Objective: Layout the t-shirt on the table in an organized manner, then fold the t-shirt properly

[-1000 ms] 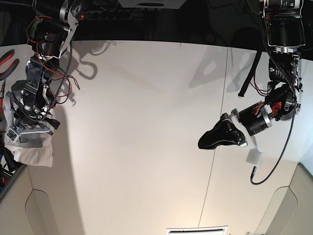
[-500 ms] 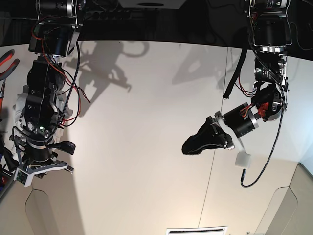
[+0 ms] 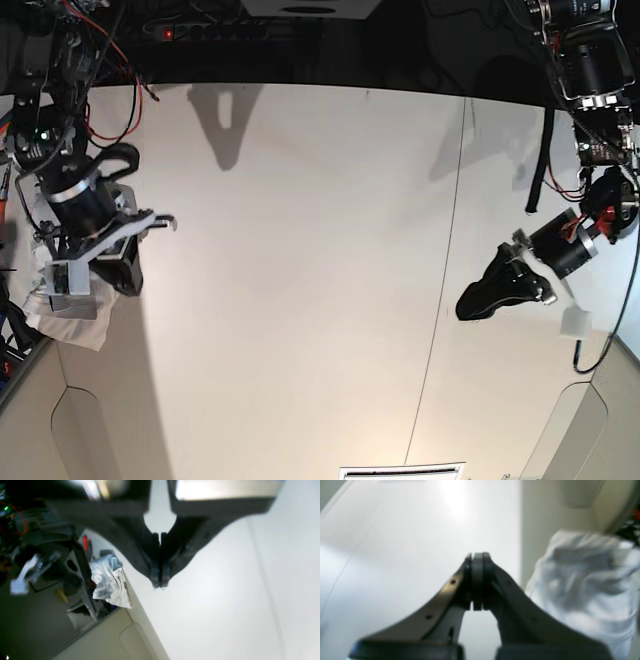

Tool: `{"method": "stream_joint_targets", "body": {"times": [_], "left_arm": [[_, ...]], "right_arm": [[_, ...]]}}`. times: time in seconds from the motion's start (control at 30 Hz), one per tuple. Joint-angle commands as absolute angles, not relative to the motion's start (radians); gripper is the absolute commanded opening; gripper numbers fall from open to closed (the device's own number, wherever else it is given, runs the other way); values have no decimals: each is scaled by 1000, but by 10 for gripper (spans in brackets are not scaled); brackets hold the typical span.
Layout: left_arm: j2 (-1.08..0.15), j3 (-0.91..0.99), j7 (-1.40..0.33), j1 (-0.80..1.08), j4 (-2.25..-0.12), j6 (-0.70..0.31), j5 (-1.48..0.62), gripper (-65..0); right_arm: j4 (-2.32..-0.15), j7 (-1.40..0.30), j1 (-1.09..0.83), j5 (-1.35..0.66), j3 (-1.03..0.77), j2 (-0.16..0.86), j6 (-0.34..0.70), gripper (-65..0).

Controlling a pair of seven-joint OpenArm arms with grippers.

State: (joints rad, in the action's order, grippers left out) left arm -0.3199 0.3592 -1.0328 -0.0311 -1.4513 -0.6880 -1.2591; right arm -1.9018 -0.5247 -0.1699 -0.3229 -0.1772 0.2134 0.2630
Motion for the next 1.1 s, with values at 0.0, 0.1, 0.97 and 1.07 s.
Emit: {"method": "stream_joint_targets", "body": {"times": [0.0, 0.1, 0.97, 1.07], "left_arm": [[-345, 374, -1042, -25, -1467, -698, -1311, -650], [-386, 402, -1084, 50, -1467, -698, -1375, -650], [-588, 407, -994, 899, -1466, -698, -1289, -650], [-530, 403, -905, 898, -1465, -698, -1198, -650]], "right_arm": [[-1934, -509, -192, -350, -180, 240, 284, -650], [-1968, -538, -281, -394, -181, 280, 297, -650], [-1814, -557, -781, -542, -126, 518, 300, -650], [-1696, -521, -774, -541, -57, 518, 323, -650]]}}
